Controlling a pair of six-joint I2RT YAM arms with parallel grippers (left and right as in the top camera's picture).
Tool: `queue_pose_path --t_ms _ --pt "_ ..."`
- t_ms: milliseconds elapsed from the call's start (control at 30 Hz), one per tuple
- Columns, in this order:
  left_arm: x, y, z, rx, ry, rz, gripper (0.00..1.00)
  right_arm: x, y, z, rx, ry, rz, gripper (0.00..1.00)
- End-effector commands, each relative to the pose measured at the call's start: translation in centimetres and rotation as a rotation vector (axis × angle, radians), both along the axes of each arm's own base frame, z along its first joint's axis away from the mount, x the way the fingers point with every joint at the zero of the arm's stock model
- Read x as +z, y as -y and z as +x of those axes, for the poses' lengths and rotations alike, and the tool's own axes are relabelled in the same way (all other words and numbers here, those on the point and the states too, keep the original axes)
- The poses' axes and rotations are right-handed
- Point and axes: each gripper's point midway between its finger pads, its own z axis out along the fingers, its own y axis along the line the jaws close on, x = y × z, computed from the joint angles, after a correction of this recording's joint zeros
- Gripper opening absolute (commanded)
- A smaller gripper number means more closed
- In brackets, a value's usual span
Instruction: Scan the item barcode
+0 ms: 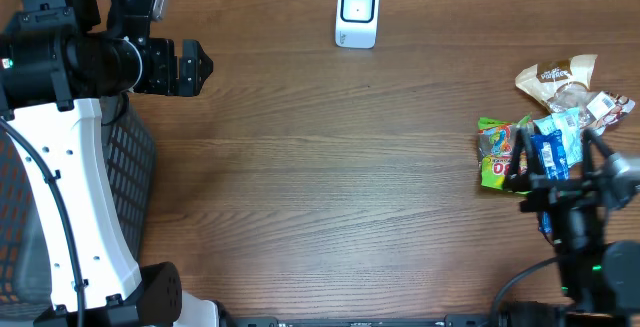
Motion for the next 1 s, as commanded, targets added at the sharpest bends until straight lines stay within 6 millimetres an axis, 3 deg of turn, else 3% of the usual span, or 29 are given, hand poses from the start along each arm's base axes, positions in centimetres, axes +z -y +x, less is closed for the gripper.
queue_pose_path --t_ms 0,167,500,967 --pt "0.5 0.2 0.1 -0.013 0.019 -0.002 1.0 -4.4 -0.7 0.3 0.022 0.048 -0.005 1.0" --pt "0.5 0.2 0.1 -0.014 0.019 -0.003 1.0 -9.2 -1.3 0.5 0.023 0.046 0.003 1.0" --pt "0.5 0.2 0.1 -0.014 0.019 -0.003 0.99 -14.9 -1.7 0.0 0.042 -0.098 -0.003 1.0" --pt "0.5 0.2 0.1 -0.013 0.018 -0.002 1.0 -14.9 -1.9 0.0 0.049 -0.099 -0.001 1.0"
